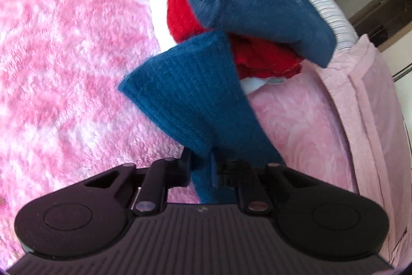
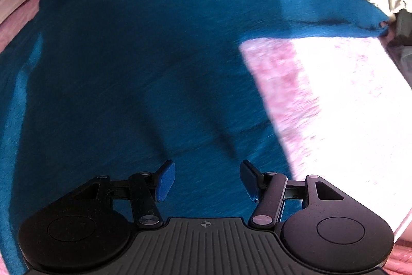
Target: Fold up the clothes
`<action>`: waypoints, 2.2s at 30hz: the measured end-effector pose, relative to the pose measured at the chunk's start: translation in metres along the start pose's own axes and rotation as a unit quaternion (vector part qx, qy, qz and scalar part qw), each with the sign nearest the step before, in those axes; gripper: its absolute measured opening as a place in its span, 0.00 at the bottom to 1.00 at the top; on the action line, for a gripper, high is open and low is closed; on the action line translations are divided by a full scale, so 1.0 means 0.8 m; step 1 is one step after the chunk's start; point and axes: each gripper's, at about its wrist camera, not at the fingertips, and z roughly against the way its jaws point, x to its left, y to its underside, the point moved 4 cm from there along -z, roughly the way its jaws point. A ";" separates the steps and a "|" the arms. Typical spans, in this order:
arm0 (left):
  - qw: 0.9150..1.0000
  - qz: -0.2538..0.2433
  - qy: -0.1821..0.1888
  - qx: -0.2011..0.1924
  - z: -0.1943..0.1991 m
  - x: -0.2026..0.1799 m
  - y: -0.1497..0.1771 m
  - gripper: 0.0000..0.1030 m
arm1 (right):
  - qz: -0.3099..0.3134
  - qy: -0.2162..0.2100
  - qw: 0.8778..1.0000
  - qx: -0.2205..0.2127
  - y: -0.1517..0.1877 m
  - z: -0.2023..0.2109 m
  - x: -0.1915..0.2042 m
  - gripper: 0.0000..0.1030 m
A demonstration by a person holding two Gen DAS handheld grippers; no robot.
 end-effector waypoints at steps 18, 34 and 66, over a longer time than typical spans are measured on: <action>0.791 -0.420 0.389 0.217 0.189 -0.313 0.406 0.16 | -0.080 -0.018 0.995 -0.059 -0.060 0.008 -0.091 0.58; 0.853 -0.475 0.157 0.148 0.076 -0.229 0.295 0.16 | -0.259 -0.241 0.931 -0.089 -0.128 -0.052 -0.081 0.57; 0.841 -0.504 0.123 0.153 0.034 -0.267 0.291 0.15 | -0.147 -0.188 0.960 -0.144 -0.144 -0.054 -0.052 0.10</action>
